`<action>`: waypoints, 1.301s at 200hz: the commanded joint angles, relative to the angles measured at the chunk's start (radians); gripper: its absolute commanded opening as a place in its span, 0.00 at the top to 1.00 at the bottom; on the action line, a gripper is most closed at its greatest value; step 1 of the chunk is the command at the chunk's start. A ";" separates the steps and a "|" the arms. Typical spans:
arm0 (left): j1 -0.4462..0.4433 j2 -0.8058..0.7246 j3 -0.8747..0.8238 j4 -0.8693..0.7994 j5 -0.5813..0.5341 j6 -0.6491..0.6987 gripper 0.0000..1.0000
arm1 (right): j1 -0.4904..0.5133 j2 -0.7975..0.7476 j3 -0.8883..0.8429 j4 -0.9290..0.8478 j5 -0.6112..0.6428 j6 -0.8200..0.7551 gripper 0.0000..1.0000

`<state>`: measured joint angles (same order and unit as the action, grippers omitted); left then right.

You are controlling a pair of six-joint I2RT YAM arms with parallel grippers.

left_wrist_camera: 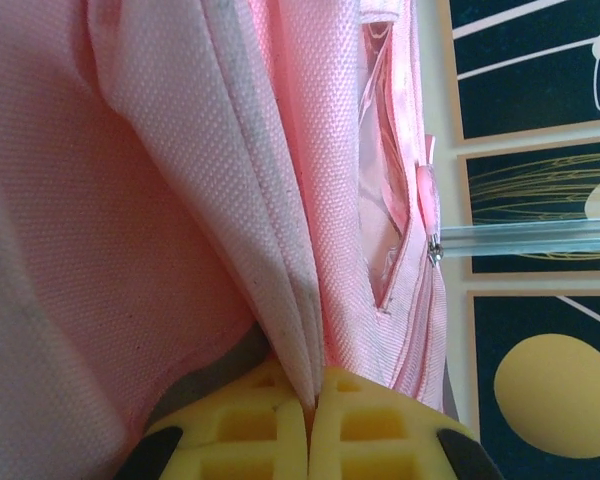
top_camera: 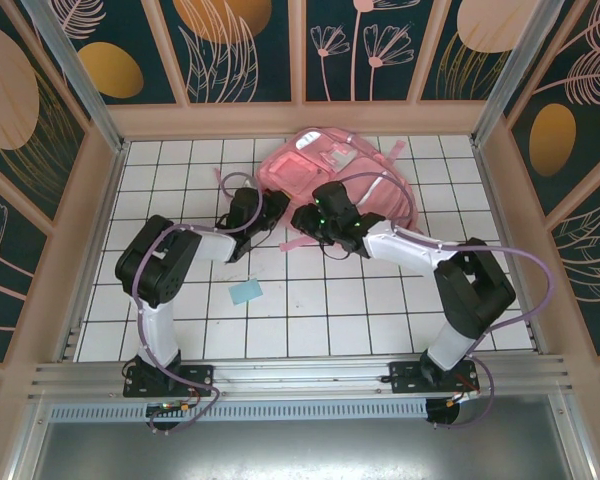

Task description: Pack the student bag

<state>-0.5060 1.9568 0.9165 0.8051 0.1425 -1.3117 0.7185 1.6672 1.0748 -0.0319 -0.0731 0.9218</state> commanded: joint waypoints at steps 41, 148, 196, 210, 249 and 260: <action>-0.021 -0.068 -0.026 0.123 -0.016 -0.043 1.00 | 0.011 0.054 -0.019 0.005 0.056 0.093 0.64; -0.031 -0.133 -0.095 0.143 -0.057 -0.062 1.00 | -0.007 0.160 0.051 0.045 0.143 0.102 0.88; -0.018 -0.100 -0.061 0.108 -0.082 -0.027 1.00 | -0.018 0.078 -0.030 0.002 0.107 0.004 1.00; -0.003 -0.093 -0.043 0.096 -0.082 -0.008 1.00 | -0.020 0.045 -0.057 -0.044 0.093 -0.073 1.00; 0.063 -0.087 0.009 0.030 -0.079 0.061 1.00 | -0.024 0.005 -0.058 -0.321 0.093 -0.321 1.00; 0.077 -0.080 0.028 0.010 -0.083 0.084 1.00 | -0.030 -0.003 -0.068 -0.366 0.093 -0.366 1.00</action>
<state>-0.4999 1.8816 0.8734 0.8009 0.1226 -1.3090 0.7113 1.6970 1.0435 -0.1314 -0.0238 0.7238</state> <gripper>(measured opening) 0.063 0.051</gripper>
